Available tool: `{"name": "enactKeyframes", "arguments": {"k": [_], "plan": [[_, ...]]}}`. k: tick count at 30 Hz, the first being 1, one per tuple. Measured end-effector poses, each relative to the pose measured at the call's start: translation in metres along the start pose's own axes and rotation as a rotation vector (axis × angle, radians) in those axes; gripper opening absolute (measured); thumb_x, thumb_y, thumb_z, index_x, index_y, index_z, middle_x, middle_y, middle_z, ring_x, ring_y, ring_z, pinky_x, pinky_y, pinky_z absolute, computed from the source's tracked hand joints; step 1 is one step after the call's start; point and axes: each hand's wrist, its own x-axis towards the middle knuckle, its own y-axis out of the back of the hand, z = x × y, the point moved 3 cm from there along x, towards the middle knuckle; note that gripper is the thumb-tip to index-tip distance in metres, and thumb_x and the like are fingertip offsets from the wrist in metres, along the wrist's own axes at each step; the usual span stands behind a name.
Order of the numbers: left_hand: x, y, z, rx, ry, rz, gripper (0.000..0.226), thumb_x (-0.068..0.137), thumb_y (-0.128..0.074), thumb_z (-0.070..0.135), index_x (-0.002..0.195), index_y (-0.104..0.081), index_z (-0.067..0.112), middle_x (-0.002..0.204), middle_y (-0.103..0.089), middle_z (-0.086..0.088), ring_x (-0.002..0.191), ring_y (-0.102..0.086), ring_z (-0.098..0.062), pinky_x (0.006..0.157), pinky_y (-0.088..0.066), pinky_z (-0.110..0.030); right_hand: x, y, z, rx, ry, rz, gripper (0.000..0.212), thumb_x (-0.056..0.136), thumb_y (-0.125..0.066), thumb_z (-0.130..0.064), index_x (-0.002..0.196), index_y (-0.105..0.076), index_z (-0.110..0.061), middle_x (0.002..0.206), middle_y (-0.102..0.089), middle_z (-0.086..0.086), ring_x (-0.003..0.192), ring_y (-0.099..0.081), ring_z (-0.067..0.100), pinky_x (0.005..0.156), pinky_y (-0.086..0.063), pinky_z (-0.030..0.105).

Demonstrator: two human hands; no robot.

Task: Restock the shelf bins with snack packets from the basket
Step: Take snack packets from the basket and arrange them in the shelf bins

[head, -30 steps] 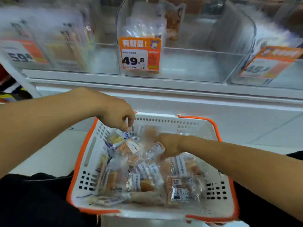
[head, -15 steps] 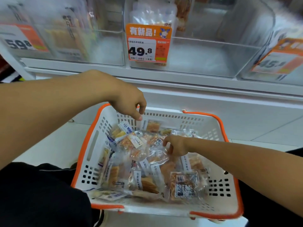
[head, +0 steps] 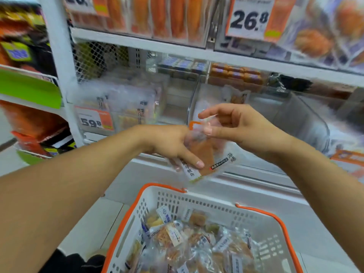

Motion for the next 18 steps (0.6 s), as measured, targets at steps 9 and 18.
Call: {"name": "enactKeyframes", "arguments": {"k": [9, 18], "plan": [[-0.05, 0.08, -0.019, -0.166, -0.163, 1.103, 0.047, 0.066, -0.09, 0.031, 0.107, -0.067, 0.022, 0.094, -0.07, 0.011, 0.085, -0.063, -0.001, 0.076, -0.052, -0.019, 0.071, -0.013, -0.047, -0.477, 0.31, 0.229, 0.013, 0.095, -0.066, -0.014, 0.091, -0.072, -0.003, 0.073, -0.072, 0.01, 0.063, -0.072, 0.018, 0.06, -0.061, 0.038], [-0.07, 0.1, -0.066, 0.543, 0.022, 1.099, 0.055, 0.093, -0.063, 0.031, 0.144, -0.048, 0.013, 0.142, -0.054, -0.008, 0.132, -0.048, -0.029, 0.107, -0.04, -0.04, 0.188, -0.019, -0.024, -1.24, 0.063, 0.297, 0.016, 0.09, -0.055, -0.01, 0.075, -0.048, -0.01, 0.073, -0.046, 0.009, 0.076, -0.057, 0.034, 0.064, -0.04, 0.036]]}}
